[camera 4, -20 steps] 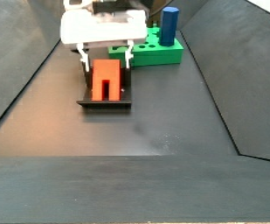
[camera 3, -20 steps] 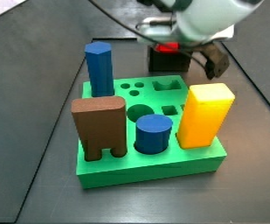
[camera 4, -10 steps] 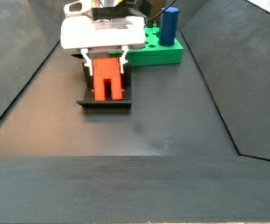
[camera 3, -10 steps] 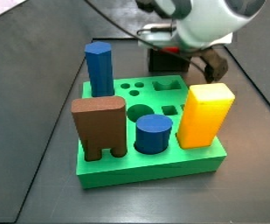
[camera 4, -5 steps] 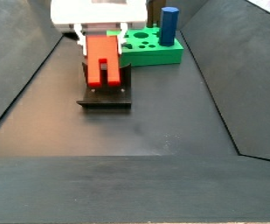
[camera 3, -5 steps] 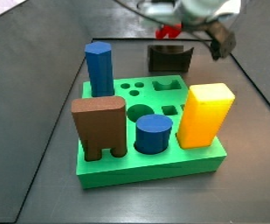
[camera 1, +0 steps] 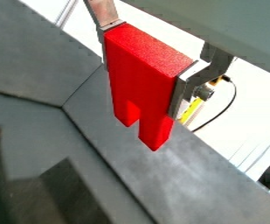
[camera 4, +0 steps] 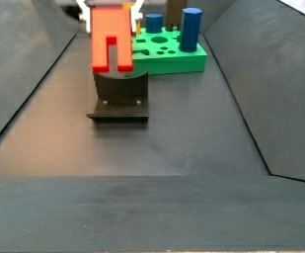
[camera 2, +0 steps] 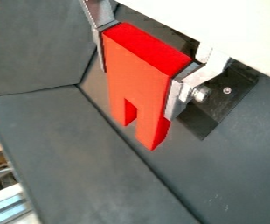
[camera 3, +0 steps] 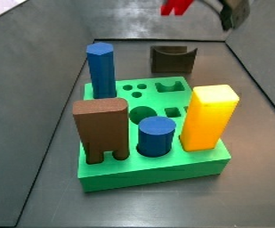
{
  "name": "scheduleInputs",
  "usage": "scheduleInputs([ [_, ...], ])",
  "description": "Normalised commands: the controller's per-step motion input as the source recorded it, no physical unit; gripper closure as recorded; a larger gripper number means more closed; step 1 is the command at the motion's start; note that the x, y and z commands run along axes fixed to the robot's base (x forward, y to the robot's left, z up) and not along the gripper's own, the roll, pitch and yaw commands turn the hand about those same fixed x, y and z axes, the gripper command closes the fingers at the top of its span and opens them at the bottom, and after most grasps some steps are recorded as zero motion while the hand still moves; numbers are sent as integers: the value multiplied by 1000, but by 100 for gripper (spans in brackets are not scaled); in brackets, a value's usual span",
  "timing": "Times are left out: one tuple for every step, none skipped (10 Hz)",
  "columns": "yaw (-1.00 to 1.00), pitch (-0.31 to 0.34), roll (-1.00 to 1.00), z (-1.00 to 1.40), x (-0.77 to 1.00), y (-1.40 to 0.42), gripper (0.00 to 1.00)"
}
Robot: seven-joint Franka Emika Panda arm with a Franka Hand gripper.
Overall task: Pick up the double-square object. Move up. Place the double-square object on the fixture. Regrasp the double-square object. Move to above the board. Insert the double-square object.
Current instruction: Move to above the board.
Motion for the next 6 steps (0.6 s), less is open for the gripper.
scheduleInputs([
  [15, 92, -52, 1000, -43, 73, 100],
  [29, 88, -53, 1000, -43, 64, 100],
  [44, 84, -54, 1000, -44, 58, 100],
  [54, 74, -59, 1000, -40, 47, 100],
  [61, 70, -55, 920, -32, 38, 100],
  [64, 65, -52, 735, -16, 23, 100],
])
